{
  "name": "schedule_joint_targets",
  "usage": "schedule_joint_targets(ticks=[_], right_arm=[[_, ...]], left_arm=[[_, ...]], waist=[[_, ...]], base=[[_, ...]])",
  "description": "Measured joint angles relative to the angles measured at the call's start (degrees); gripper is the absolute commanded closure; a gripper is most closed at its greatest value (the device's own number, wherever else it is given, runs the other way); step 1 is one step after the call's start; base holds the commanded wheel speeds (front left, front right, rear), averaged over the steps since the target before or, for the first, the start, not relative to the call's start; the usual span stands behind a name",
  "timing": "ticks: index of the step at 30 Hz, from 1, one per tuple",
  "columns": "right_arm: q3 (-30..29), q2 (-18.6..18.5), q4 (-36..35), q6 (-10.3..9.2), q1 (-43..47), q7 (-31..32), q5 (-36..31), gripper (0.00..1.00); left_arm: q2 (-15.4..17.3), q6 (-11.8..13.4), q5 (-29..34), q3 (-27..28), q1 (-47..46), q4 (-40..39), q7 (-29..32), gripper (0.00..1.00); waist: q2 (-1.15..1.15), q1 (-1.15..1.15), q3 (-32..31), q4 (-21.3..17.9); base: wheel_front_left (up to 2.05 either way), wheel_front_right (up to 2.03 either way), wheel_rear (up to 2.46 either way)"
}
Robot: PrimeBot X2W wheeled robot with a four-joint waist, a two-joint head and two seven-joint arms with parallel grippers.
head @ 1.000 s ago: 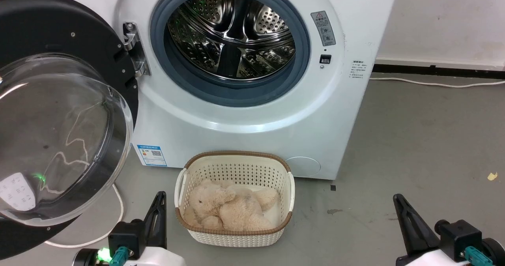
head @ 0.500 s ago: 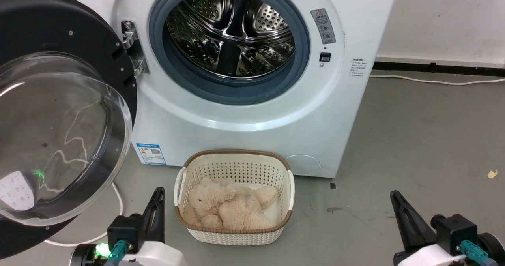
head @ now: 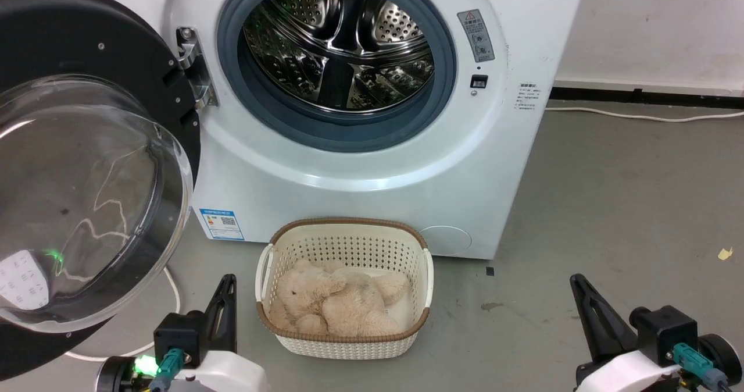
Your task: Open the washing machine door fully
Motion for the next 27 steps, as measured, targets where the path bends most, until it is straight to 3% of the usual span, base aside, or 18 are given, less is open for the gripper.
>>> schedule_joint_targets(ticks=[27], right_arm=[[0.79, 0.0, 0.18, 0.0, -2.08, 2.01, -0.43, 1.0]], left_arm=[[-1.34, -1.51, 2.27, 2.52, -1.07, -0.23, 2.0, 1.0]], waist=[[0.0, 0.0, 0.5, -0.1]], base=[[0.0, 0.0, 0.0]])
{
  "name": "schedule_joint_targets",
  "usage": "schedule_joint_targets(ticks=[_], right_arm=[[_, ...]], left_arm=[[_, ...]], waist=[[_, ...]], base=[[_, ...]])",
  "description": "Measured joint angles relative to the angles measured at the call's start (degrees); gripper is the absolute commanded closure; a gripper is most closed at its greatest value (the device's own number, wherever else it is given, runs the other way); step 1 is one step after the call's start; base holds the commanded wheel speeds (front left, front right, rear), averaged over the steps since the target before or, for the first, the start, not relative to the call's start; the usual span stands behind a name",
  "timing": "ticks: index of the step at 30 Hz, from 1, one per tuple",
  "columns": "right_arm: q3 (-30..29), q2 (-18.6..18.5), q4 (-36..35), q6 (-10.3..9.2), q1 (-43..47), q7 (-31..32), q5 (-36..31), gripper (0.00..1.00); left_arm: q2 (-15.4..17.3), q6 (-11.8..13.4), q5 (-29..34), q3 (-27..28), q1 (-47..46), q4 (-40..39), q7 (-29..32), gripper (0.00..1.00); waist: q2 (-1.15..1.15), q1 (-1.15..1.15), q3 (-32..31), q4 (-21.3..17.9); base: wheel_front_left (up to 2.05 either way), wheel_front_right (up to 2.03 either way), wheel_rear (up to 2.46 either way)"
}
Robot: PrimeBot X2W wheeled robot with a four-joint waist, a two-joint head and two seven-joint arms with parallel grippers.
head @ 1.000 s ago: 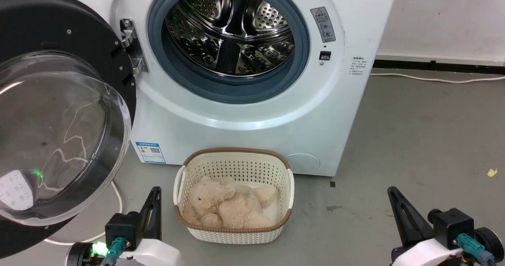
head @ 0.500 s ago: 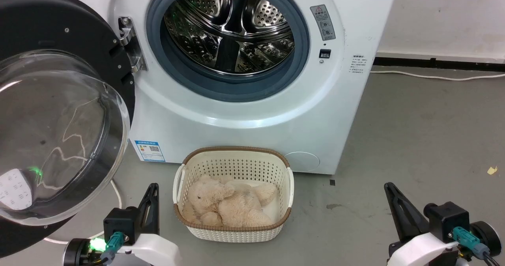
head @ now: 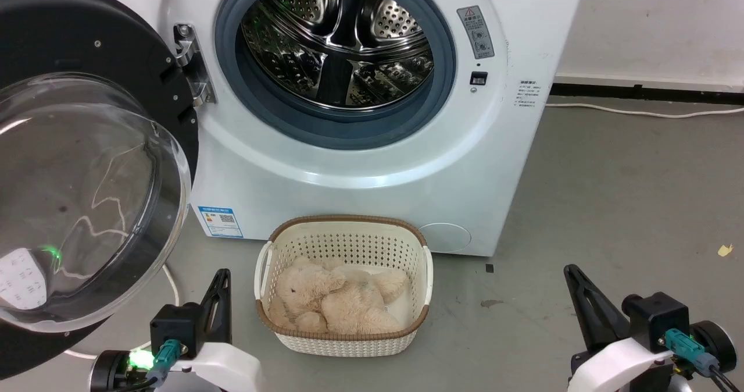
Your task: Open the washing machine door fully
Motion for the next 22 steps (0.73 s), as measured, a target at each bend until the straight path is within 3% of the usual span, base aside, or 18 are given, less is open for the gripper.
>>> schedule_joint_targets(ticks=[22], right_arm=[[-0.01, 0.0, 0.0, 0.0, 0.0, 0.0, 0.0, 1.0]], left_arm=[[-0.01, 0.0, 0.07, 0.0, 0.0, 0.0, 0.0, 1.0]], waist=[[0.0, 0.0, 0.0, 0.0]], base=[[0.0, 0.0, 0.0]])
